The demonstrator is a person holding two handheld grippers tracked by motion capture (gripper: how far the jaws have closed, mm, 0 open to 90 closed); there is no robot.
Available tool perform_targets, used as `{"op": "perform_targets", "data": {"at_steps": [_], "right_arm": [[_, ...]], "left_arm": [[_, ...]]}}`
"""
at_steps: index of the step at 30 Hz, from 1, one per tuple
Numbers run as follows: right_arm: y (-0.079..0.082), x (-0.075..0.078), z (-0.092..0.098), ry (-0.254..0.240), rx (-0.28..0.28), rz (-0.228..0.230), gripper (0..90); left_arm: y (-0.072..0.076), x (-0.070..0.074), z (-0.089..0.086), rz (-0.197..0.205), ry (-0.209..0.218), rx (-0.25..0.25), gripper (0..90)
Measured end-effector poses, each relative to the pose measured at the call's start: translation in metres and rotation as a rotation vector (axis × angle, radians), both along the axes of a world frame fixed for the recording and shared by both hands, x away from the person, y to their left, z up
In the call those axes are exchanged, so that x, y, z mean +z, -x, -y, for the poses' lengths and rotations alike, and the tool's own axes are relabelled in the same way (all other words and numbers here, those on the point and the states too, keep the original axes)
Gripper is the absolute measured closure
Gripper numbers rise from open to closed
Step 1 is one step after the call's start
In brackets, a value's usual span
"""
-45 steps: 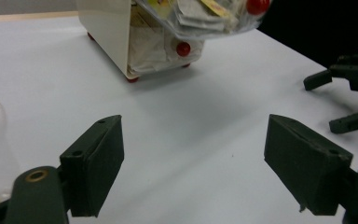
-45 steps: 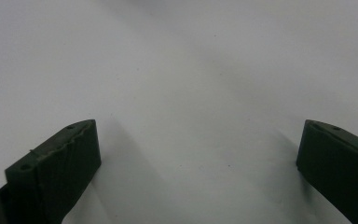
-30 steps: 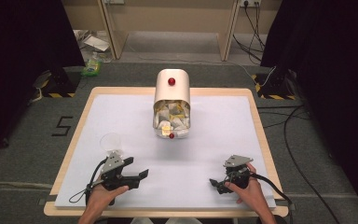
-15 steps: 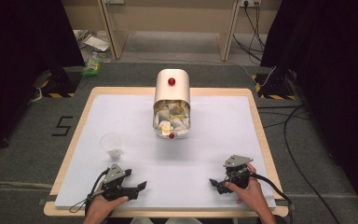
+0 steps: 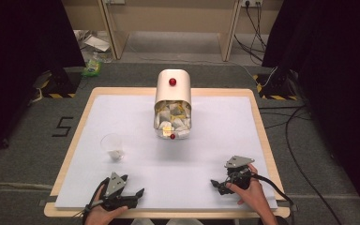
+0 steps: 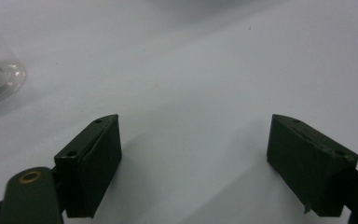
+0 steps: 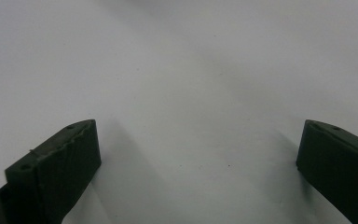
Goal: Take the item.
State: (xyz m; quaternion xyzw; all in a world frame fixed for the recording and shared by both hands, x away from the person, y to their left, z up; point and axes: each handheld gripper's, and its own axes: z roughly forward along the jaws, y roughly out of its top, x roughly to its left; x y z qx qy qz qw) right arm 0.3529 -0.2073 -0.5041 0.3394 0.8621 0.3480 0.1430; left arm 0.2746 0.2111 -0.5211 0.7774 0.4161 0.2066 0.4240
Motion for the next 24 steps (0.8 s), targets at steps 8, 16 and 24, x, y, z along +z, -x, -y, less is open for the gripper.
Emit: {"op": "perform_targets", "data": {"at_steps": [8, 16, 24], "right_arm": [[0.000, 0.000, 0.000, 0.000, 0.000, 0.001, 0.2], [0.000, 0.000, 0.000, 0.000, 0.000, 0.001, 0.2], [0.000, 0.000, 0.000, 0.000, 0.000, 0.001, 0.2]], "left_arm": [[0.010, -0.004, -0.001, 0.026, 0.019, 0.017, 15.7], [0.014, -0.006, -0.001, 0.040, 0.026, 0.029, 15.9], [0.015, -0.008, -0.002, 0.055, 0.040, 0.030, 15.9]]}}
